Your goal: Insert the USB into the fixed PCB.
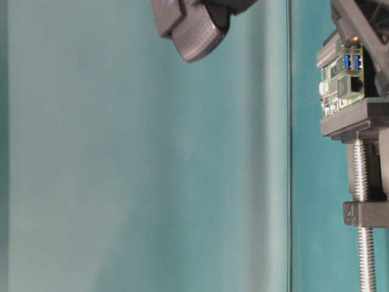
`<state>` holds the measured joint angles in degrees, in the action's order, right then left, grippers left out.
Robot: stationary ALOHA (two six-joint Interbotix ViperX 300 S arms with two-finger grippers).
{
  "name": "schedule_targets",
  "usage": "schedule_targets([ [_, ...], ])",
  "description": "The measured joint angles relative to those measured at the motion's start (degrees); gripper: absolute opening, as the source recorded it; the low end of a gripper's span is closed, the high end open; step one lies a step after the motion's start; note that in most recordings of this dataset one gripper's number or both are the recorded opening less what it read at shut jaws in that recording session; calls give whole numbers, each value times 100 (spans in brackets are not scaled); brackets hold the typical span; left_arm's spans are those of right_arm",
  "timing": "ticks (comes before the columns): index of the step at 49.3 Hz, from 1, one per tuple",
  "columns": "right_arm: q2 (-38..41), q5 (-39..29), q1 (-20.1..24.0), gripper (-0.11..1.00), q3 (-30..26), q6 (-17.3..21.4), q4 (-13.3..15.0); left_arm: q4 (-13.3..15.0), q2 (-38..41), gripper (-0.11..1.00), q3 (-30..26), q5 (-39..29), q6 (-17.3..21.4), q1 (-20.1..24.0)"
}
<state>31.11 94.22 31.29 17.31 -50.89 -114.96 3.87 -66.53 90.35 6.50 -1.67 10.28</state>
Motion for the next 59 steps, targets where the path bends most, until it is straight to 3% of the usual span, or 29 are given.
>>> schedule_targets([
  [13,0,9,-44,21,-141,-193,9,0,0,100,0,0,0,-9],
  [59,-70,18,-114,21,-167,-264,9,0,0,100,0,0,9,0],
])
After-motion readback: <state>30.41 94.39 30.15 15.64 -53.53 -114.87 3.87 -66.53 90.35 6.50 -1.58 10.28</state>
